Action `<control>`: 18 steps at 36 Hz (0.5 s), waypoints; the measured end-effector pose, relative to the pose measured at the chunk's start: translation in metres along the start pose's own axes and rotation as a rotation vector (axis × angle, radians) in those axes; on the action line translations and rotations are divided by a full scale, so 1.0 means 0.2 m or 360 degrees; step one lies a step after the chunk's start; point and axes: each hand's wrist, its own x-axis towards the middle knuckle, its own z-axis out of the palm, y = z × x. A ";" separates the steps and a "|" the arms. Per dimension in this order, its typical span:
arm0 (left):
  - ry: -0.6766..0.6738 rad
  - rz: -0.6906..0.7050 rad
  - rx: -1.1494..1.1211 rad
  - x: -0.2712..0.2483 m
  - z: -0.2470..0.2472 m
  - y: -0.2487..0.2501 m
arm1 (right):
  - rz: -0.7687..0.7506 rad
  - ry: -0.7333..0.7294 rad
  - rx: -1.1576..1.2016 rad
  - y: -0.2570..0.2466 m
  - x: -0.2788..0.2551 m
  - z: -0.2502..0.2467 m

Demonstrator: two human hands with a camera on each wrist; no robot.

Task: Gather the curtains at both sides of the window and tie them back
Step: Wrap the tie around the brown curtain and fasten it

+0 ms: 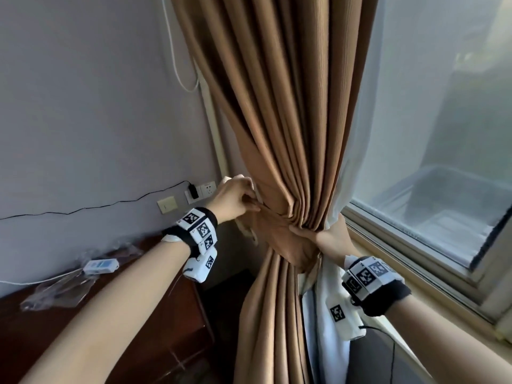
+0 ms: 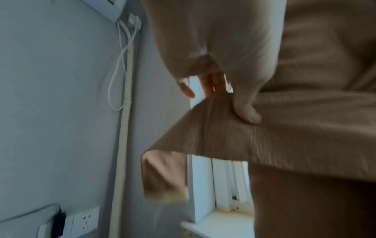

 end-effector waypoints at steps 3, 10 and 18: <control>0.0136 -0.0143 0.0173 -0.02 0.04 0.02 | 0.0071 0.0032 0.0054 0.01 0.00 0.00; 0.0226 -0.0453 -0.0246 0.06 0.13 0.13 | 0.0083 -0.0044 0.0067 -0.04 -0.02 0.01; 0.0112 -0.0514 -0.1153 0.10 0.20 0.23 | 0.0155 -0.0090 0.0041 -0.03 0.00 0.01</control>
